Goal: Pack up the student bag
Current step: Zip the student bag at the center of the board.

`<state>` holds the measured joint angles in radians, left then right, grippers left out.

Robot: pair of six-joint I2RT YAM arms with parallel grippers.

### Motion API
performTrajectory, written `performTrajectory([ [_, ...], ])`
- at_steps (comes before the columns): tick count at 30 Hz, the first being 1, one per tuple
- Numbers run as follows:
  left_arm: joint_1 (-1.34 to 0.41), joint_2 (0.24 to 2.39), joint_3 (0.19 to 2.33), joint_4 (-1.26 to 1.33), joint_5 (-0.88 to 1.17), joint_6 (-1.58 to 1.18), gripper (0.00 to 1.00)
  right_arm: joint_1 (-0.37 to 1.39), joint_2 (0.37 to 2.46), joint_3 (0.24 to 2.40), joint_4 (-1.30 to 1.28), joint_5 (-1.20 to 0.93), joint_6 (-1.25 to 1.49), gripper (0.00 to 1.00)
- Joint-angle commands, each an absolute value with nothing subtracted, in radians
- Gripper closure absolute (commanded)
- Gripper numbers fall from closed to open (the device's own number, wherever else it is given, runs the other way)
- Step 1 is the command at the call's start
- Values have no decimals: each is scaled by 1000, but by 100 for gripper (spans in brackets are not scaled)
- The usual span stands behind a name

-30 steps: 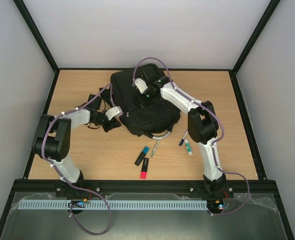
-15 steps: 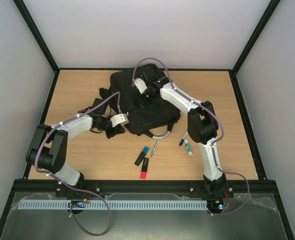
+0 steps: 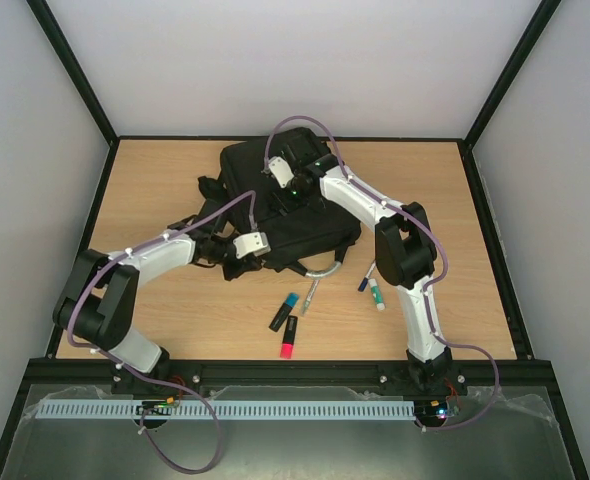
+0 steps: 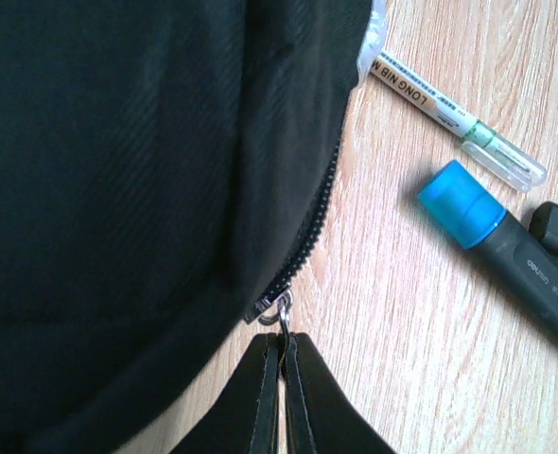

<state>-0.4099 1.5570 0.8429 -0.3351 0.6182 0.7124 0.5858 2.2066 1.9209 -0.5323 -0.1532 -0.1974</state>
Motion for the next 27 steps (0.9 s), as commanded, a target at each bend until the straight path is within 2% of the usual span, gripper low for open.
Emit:
performTrajectory([
  [1, -468, 1584, 888, -374, 712, 715, 98, 580, 2281, 1857, -616, -119, -185, 37],
  [8, -531, 1655, 967, -330, 710, 680, 98, 580, 2275, 1852, -611, -90, -188, 37],
  [17, -529, 1686, 1002, -335, 690, 686, 97, 579, 2260, 1854, -613, -89, -187, 37],
  [23, -484, 1573, 997, -446, 679, 733, 77, 578, 2162, 1873, -630, -100, -174, 33],
  [27, -433, 1489, 1002, -543, 659, 777, 69, 577, 2055, 1832, -638, -110, -177, 29],
])
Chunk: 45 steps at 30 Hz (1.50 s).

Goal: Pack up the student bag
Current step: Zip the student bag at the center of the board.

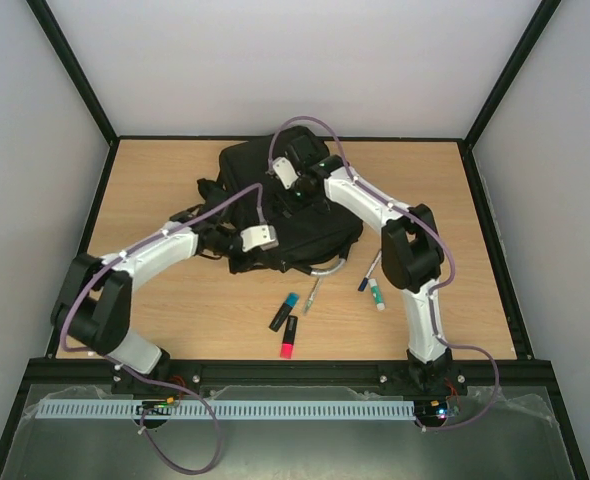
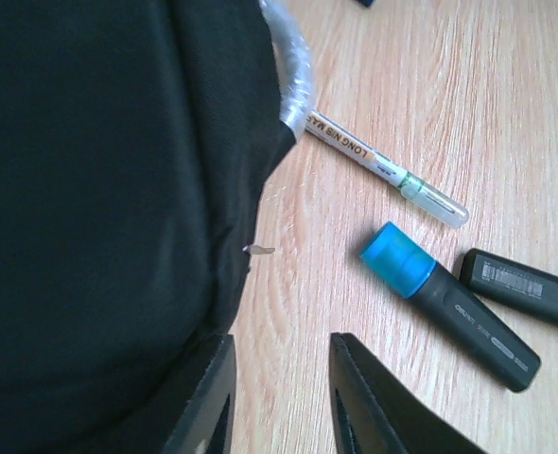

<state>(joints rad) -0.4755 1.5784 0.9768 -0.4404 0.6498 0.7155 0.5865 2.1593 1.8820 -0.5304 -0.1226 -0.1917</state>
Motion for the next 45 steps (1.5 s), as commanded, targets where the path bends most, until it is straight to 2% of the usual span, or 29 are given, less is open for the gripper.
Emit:
performTrajectory([
  [1, -421, 1478, 1005, -557, 649, 781, 68, 575, 2030, 1815, -641, -110, -181, 28],
  [6, -335, 1480, 1066, -555, 626, 736, 62, 547, 1901, 1697, -645, -95, -192, 23],
  [9, -267, 1553, 1160, -514, 627, 628, 58, 500, 1844, 1628, -653, -94, -197, 22],
  [12, -200, 1651, 1274, -459, 641, 487, 54, 438, 1789, 1565, -666, -90, -208, 22],
  [16, -136, 1818, 1474, -378, 548, 261, 42, 357, 1729, 1465, -694, -77, -229, 17],
  [20, -88, 2020, 1692, -363, 507, 95, 34, 298, 1685, 1387, -720, -69, -249, 13],
  [28, -54, 2317, 2015, -358, 471, 74, 23, 281, 1656, 1271, -742, -49, -297, 11],
  [33, -44, 2417, 2106, -379, 572, 126, 22, 281, 1708, 1277, -764, -115, -320, 11],
  [38, -40, 2445, 2132, -500, 685, 201, 32, 280, 1809, 1370, -763, -137, -308, 12],
  [45, -25, 2243, 1856, -533, 713, 265, 40, 281, 1972, 1536, -754, -158, -283, 13],
])
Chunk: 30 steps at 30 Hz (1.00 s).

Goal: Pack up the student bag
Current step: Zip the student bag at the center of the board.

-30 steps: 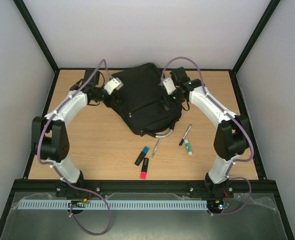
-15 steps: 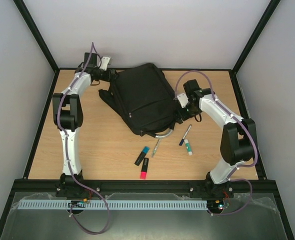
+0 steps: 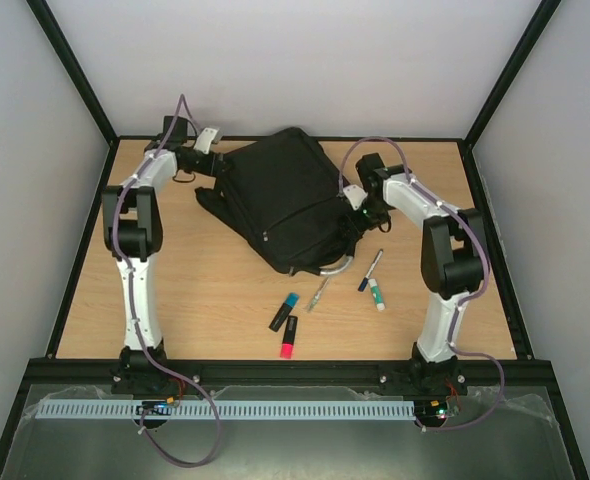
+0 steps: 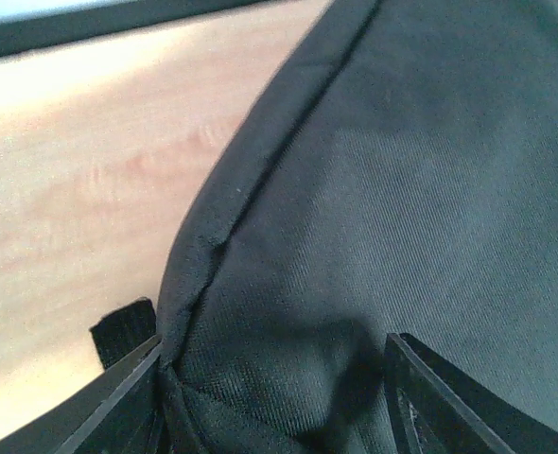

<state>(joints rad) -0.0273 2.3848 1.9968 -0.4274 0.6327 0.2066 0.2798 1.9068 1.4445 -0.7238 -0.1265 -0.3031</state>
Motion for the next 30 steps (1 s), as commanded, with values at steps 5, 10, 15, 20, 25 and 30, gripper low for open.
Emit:
performTrajectory([
  [5, 3, 2043, 1574, -479, 698, 295, 41, 287, 2049, 1669, -754, -198, -275, 13],
  [10, 50, 1842, 1303, -477, 667, 338, 45, 311, 2124, 1767, -761, -237, -266, 14],
  [15, 119, 1671, 1144, -530, 607, 402, 44, 346, 2160, 1826, -757, -249, -253, 14],
  [20, 196, 1518, 1108, -607, 521, 510, 40, 346, 2109, 1814, -763, -227, -243, 13],
  [25, 138, 1372, 1148, -689, 547, 675, 40, 297, 1982, 1729, -768, -221, -232, 11],
  [30, -24, 1313, 1172, -745, 583, 767, 36, 256, 1850, 1623, -770, -204, -241, 10],
])
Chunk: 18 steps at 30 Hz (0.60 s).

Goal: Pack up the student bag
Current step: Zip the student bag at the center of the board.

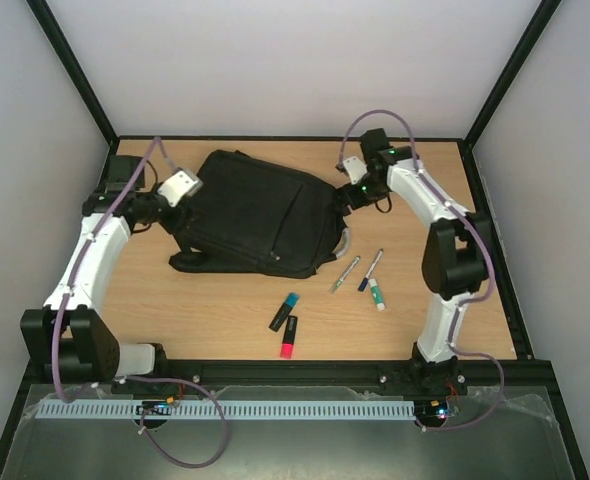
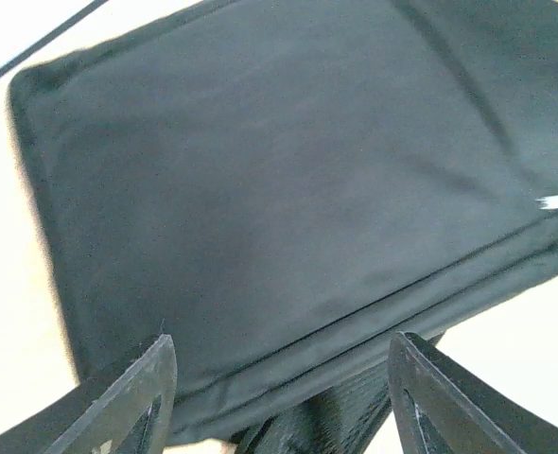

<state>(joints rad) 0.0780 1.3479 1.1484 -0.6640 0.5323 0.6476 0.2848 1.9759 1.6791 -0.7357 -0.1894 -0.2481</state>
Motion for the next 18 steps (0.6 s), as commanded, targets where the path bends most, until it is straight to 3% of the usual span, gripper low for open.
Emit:
performTrajectory([
  [1, -64, 1309, 1169, -741, 591, 761, 35, 250, 1824, 1602, -770, -203, -244, 10],
  [8, -331, 1388, 1156, -753, 583, 775, 42, 230, 1638, 1463, -791, -239, -292, 12],
  [18, -572, 1442, 1126, -699, 512, 871, 40, 227, 1500, 1310, -803, -262, -295, 14],
])
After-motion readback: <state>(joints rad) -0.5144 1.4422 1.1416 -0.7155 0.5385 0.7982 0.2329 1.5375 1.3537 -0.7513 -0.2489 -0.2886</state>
